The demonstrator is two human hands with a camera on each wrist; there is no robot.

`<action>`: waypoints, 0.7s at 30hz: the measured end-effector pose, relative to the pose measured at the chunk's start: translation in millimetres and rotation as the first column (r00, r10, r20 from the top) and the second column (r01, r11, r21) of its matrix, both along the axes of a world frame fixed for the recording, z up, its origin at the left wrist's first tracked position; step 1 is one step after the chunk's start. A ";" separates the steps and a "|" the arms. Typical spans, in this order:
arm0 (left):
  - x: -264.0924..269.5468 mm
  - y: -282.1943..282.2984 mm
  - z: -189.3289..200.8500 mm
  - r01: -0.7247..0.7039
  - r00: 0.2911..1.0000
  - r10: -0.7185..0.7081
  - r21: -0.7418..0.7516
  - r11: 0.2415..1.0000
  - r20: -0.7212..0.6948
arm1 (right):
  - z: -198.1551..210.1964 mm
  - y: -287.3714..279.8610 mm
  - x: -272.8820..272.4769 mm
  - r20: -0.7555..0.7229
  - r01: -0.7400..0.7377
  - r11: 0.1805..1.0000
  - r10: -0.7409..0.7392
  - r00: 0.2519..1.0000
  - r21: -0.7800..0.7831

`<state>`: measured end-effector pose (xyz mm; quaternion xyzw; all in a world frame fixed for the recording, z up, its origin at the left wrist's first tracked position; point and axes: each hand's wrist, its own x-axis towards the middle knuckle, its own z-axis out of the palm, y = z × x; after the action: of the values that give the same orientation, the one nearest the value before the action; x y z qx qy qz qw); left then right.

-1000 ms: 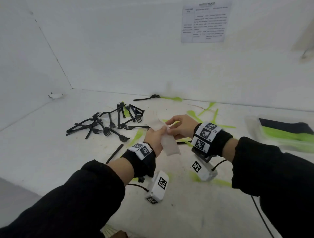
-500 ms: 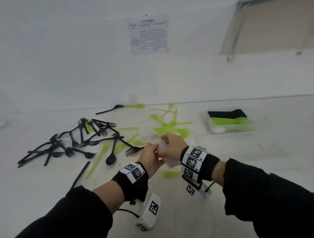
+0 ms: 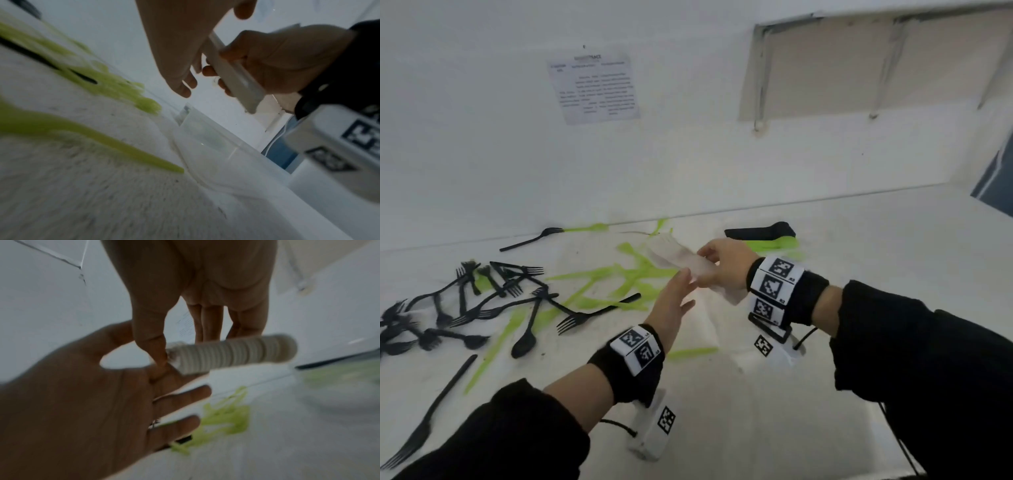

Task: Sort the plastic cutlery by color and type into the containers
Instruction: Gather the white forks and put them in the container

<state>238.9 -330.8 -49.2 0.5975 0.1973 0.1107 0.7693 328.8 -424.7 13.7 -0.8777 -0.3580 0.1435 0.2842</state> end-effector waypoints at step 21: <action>38.8 -19.3 -40.7 0.438 0.873 -0.222 0.497 0.750 -0.434 | -20.5 -51.7 80.5 0.066 -0.349 0.561 0.588 0.806 -0.751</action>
<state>277.7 -350.2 -89.9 0.8383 0.1760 -0.0819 0.5095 409.2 -476.4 -6.8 -0.7982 -0.5372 0.2012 -0.1838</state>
